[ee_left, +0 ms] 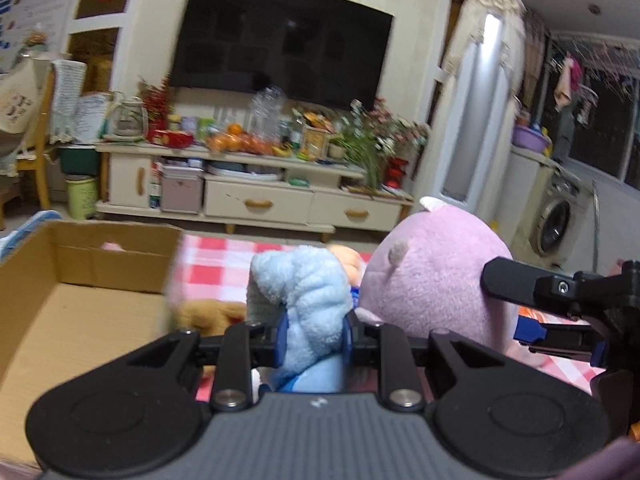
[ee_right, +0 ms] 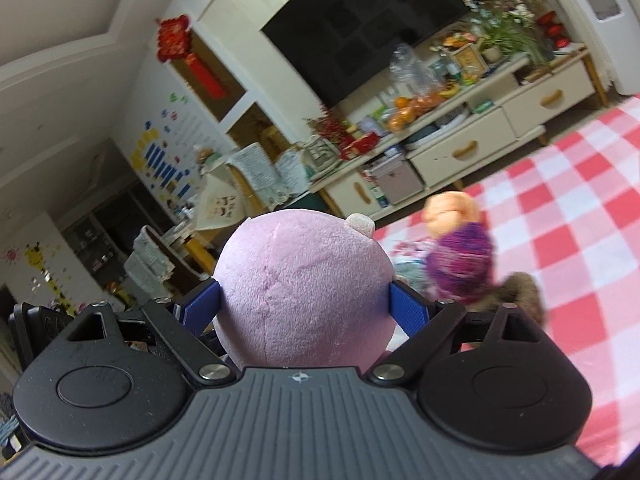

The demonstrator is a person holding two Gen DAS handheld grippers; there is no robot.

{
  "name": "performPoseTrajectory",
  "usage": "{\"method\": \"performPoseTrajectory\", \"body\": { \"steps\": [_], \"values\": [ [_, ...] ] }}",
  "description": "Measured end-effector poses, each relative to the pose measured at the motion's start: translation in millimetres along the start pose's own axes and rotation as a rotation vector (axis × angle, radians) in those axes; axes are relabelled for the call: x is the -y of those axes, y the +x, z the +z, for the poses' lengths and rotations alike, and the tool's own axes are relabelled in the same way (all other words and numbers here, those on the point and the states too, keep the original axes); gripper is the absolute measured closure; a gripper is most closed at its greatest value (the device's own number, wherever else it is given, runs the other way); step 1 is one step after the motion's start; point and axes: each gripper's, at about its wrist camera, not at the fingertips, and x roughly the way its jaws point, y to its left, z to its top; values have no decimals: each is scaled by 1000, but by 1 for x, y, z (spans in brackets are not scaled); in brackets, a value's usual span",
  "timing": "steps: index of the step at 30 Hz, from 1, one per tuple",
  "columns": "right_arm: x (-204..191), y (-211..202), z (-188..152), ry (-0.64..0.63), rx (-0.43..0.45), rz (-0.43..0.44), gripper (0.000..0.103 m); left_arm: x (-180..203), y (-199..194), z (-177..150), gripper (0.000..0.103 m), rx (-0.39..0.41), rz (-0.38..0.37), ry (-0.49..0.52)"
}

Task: Organize soft objects
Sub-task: 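Carry both held plushes up and over the open cardboard box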

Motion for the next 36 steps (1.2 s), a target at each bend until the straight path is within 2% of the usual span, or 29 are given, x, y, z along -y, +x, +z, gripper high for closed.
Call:
{"method": "performPoseTrajectory", "body": {
  "steps": [8,17,23,30,36],
  "values": [
    [-36,58,17,-70,-57,86,0,-49,-34,12,81,82,95,-79],
    [-56,117,9,-118,-153,167,0,-112,-61,12,81,138,242,-208],
    [-58,142,5,-120,-209,170,0,-144,-61,5,81,106,309,-276],
    [-64,145,-1,-115,-252,162,0,-168,-61,-4,81,53,358,-310],
    [-67,143,-3,-128,-284,116,0,-177,-56,-10,80,-13,386,-313]
  ]
}}
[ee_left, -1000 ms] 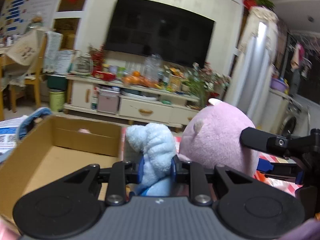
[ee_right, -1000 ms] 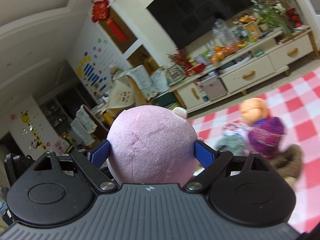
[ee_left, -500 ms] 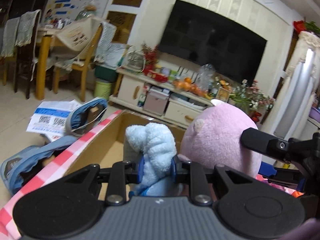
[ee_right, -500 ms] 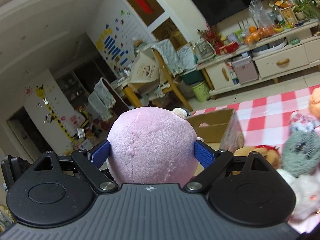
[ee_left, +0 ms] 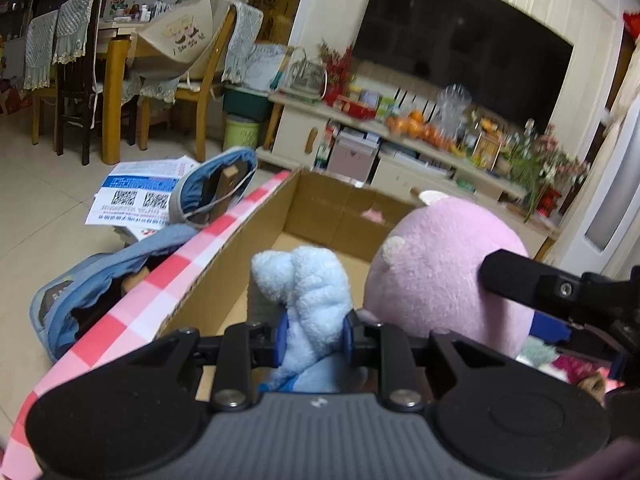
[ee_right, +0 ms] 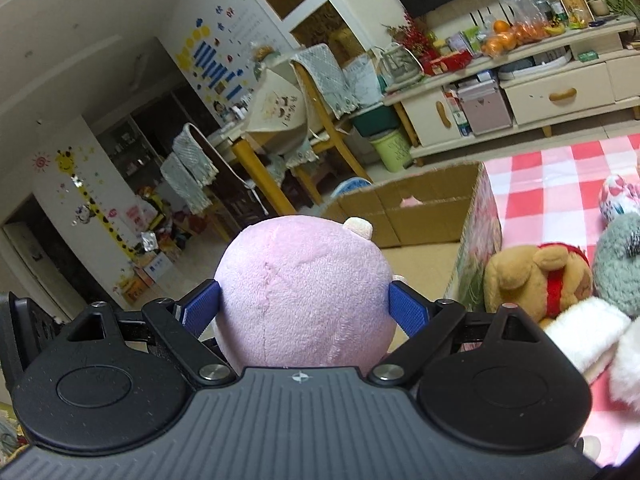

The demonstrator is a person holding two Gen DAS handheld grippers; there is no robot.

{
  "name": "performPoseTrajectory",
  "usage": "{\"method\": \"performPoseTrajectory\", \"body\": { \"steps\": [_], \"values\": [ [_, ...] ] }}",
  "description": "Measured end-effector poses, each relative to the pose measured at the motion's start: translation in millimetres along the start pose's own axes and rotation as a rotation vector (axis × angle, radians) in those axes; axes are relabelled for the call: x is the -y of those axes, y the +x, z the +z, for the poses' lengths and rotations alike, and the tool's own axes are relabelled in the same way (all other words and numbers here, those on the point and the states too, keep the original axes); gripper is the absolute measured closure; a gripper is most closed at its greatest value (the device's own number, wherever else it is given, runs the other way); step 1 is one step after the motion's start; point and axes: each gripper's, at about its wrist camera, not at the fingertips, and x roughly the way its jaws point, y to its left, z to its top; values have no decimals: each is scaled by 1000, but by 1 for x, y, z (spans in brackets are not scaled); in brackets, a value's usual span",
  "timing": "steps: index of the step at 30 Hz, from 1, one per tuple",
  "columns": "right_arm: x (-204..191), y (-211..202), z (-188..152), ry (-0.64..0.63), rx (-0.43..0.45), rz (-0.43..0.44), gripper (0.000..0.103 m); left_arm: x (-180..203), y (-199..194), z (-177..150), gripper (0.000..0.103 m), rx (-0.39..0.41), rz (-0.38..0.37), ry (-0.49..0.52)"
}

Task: Organize soft objects
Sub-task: 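Carry both held plushes up and over the open cardboard box, then open both tools to drop the plushes into the cardboard box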

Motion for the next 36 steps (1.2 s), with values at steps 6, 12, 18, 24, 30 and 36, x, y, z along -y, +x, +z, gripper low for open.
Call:
{"method": "performPoseTrajectory", "body": {
  "steps": [6,12,18,24,30,36],
  "values": [
    [-9,1,-1,-55,-16,-80,0,2,7,-5,61,-52,67,48],
    [-13,-23,0,-87,49,-89,0,5,4,-4,35,-25,156,81],
    [-11,-51,-3,-126,115,-167,0,15,-6,-2,16,32,173,125],
    [-4,-76,-8,-132,151,-236,0,31,-11,0,1,75,174,168],
    [8,-95,-14,-132,182,-298,0,48,-14,-2,1,99,136,194],
    [18,-108,-13,-136,218,-339,0,65,-14,-6,1,99,106,230]
  ]
}}
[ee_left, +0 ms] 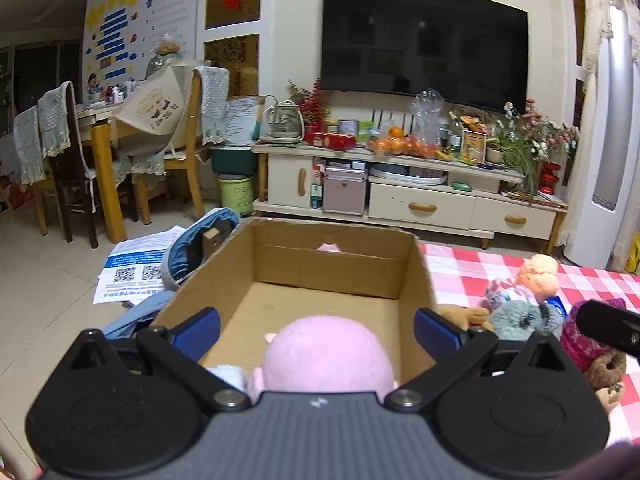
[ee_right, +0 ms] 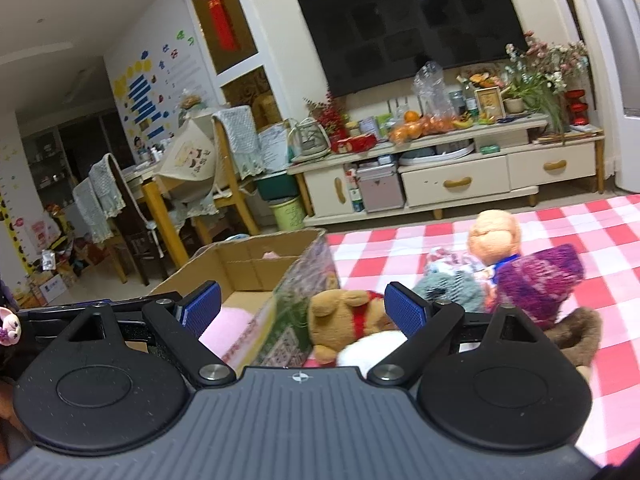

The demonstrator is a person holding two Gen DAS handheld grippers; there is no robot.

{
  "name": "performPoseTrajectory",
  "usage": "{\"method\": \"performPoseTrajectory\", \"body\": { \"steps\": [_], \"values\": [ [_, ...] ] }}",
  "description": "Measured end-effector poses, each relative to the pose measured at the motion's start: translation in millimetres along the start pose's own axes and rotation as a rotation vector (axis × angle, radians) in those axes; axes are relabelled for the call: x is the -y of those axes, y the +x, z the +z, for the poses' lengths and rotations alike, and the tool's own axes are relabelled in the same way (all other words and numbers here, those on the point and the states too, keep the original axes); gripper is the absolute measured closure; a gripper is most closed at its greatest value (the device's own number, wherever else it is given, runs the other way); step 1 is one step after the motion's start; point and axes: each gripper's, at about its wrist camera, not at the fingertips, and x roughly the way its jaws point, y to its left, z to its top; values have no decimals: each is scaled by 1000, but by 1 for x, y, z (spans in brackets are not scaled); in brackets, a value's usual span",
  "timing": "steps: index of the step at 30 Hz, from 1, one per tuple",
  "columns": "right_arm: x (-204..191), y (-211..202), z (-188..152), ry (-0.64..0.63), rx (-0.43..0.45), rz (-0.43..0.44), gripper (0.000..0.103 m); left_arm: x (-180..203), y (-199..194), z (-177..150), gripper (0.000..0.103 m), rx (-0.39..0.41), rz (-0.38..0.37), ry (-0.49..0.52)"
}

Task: Organize soft objects
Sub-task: 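Open both tools to drop the plushes into the cardboard box, then move both tools back over the remaining plush toys on the table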

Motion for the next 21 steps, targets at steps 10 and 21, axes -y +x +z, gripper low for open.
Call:
{"method": "performPoseTrajectory", "body": {
  "steps": [10,21],
  "values": [
    [11,-7,4,17,61,-72,0,32,-3,-1,1,0,-38,61],
    [15,-15,-5,23,92,-138,0,67,-10,-7,1,3,-87,136]
  ]
}}
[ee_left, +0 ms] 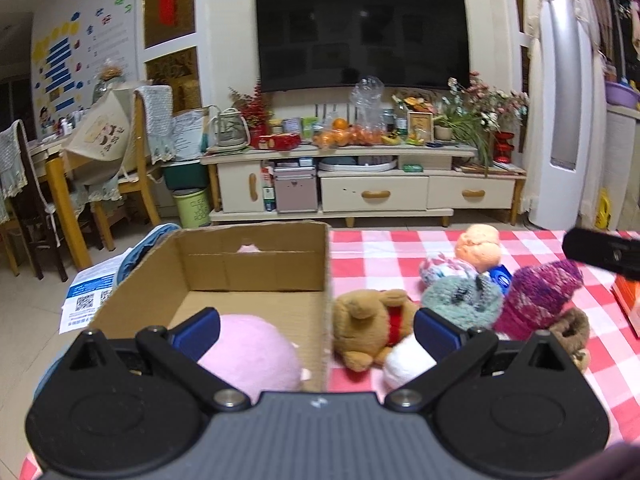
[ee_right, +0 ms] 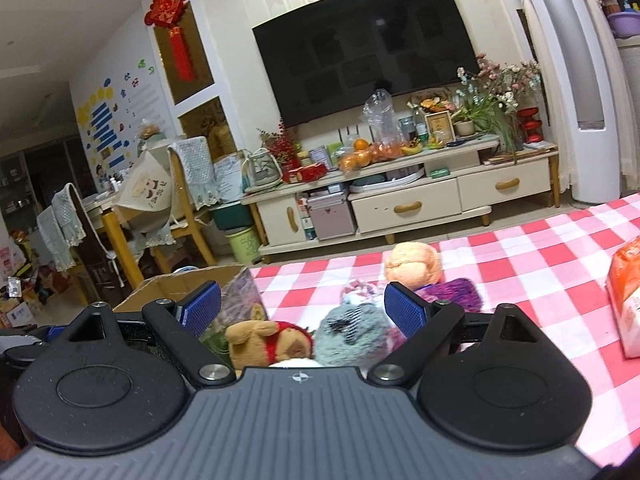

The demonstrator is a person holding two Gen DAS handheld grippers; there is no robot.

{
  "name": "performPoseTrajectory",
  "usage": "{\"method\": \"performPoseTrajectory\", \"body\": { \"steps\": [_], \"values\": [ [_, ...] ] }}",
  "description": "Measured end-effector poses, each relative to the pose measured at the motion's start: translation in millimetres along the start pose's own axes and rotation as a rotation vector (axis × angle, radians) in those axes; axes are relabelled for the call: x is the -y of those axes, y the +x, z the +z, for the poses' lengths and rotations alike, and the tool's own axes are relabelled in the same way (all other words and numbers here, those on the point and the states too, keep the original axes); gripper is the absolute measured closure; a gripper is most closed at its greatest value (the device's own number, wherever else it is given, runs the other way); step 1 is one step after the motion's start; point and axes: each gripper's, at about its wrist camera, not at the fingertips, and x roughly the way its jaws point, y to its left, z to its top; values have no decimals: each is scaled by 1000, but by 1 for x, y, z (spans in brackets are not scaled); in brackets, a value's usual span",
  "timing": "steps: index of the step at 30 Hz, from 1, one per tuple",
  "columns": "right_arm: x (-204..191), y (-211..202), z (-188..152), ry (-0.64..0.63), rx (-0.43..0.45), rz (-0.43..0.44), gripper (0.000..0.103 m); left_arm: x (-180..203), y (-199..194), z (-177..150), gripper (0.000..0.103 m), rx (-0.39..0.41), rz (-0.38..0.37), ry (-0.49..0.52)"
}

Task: Organize soft objects
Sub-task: 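Move both tools back over the remaining plush toys on the table, then grasp the pink-purple knit hat with the right tool while the left tool grasps the white fluffy plush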

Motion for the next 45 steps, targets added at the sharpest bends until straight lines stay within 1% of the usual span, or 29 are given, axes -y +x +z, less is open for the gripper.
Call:
{"method": "performPoseTrajectory", "body": {
  "steps": [16,23,28,35,41,45],
  "values": [
    [10,-12,-9,78,37,-109,0,47,3,-7,1,-17,-65,108],
    [16,-15,-14,108,30,-154,0,68,5,-12,1,-30,-89,157],
    [14,-15,-18,126,22,-180,0,85,8,-17,1,-44,-106,193],
    [11,-9,-27,111,-32,-191,0,107,14,-26,1,-70,-153,235],
    [10,1,-33,91,-97,-155,0,124,24,-32,1,-95,-200,233],
    [14,5,-37,103,-147,-154,0,130,31,-35,1,-108,-207,232]
  ]
}}
